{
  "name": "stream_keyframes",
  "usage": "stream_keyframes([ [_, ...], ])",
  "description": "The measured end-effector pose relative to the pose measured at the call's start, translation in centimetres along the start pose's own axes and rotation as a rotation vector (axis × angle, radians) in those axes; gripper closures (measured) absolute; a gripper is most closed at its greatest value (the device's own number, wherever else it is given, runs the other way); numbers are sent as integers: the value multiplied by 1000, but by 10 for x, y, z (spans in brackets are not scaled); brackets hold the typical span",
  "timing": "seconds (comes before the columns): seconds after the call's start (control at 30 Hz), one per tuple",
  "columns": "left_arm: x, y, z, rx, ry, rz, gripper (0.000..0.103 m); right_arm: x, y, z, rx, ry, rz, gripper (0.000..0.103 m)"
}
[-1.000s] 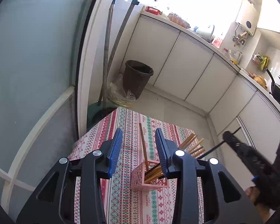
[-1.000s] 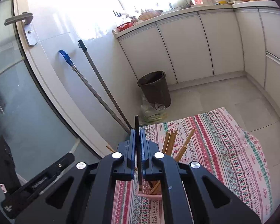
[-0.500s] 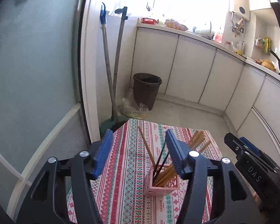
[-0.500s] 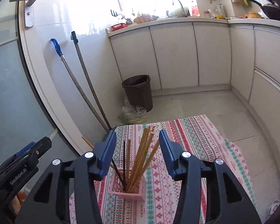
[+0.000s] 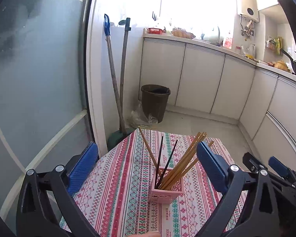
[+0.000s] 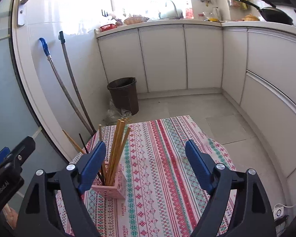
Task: Organize utensils
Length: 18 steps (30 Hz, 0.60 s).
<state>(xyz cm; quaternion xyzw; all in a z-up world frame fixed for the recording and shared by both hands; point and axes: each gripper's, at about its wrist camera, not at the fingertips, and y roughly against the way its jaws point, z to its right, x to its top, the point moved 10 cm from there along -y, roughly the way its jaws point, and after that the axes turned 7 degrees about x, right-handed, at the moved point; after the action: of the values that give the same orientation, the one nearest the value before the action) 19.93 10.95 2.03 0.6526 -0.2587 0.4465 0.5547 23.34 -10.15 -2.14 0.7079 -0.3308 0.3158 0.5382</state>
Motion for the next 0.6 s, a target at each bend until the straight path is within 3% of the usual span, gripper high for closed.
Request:
stream_keyframes([
  [0.17, -7, 5, -1, 20, 9, 26, 7, -9, 8, 15, -35, -14, 1, 12],
  [0.37, -23, 2, 12, -44, -8, -51, 7, -13, 23, 31, -77, -18, 31, 7],
  [0.6, -36, 6, 27, -18, -95, -63, 7, -19, 32, 40, -109, -3, 31, 7],
])
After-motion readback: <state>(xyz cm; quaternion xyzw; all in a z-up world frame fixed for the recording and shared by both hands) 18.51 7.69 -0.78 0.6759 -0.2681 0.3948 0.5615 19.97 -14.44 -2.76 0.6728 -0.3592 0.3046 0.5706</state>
